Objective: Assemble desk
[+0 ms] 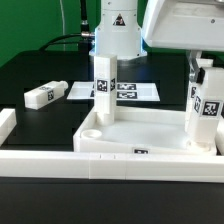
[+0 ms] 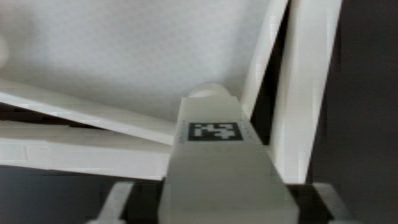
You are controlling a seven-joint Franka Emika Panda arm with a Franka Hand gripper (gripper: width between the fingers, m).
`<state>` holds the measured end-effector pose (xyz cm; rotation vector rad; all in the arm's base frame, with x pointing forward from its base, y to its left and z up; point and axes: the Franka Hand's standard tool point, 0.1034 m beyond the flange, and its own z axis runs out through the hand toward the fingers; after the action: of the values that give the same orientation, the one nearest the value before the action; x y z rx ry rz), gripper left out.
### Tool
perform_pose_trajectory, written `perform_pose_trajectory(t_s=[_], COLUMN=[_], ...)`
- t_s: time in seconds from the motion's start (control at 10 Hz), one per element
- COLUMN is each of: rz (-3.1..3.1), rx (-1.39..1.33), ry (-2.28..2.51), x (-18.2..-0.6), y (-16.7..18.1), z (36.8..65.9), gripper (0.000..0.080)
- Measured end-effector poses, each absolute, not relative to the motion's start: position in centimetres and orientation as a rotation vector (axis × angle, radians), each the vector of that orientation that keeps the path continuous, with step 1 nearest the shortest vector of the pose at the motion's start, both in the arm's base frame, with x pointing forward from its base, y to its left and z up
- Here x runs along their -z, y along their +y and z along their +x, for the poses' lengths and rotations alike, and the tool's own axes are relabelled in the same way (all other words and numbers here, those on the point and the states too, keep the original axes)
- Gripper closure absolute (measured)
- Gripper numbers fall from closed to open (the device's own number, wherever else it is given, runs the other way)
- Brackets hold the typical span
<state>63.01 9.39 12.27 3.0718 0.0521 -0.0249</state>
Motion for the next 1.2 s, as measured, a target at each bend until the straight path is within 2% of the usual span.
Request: perform_pose_trajectory(t_s=[0.2,0.7,1.2], rz=[3.079,3.04,2.864], rx=[0.023,-0.047,-0.049], ry=[-0.041,-0.817,-1.321], x=[-12.29,-12.14,-12.12], y=[9.23,8.68,8.86], z=[63.05,63.14,63.13], gripper=[0.0511,0.0511,0.0509])
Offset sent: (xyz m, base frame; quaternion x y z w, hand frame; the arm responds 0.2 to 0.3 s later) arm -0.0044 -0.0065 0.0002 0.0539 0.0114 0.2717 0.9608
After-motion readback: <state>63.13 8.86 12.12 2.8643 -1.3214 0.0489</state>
